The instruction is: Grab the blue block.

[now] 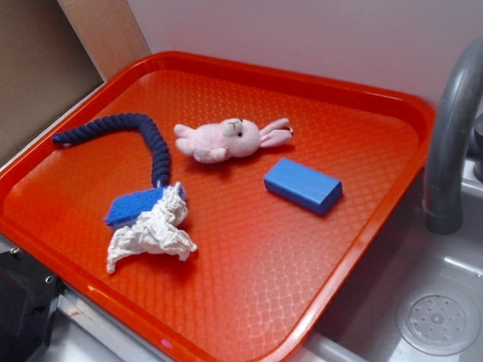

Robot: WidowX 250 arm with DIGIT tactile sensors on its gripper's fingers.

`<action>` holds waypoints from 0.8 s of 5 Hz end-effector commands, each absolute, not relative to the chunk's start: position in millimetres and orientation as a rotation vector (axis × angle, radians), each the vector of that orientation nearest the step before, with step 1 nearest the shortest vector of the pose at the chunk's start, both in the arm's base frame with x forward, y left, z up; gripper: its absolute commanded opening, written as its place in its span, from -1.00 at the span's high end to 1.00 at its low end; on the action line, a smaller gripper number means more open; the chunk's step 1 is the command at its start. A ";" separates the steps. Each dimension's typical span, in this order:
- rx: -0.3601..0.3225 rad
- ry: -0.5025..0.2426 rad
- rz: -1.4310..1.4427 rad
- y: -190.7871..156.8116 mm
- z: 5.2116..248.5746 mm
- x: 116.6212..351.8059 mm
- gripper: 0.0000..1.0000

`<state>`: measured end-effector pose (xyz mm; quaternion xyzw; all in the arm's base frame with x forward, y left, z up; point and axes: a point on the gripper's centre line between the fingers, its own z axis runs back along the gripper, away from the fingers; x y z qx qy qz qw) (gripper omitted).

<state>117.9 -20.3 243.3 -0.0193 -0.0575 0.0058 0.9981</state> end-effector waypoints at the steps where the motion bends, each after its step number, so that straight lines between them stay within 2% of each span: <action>1: -0.039 -0.115 0.012 -20.3 243.3 117.9 -1.00; 2: -0.080 -0.131 -0.175 -17.1 231.8 144.9 -1.00; 3: -0.059 -0.179 -0.428 -17.2 225.0 164.9 -1.00; 4: -0.106 -0.274 -0.678 -24.5 215.4 194.7 -1.00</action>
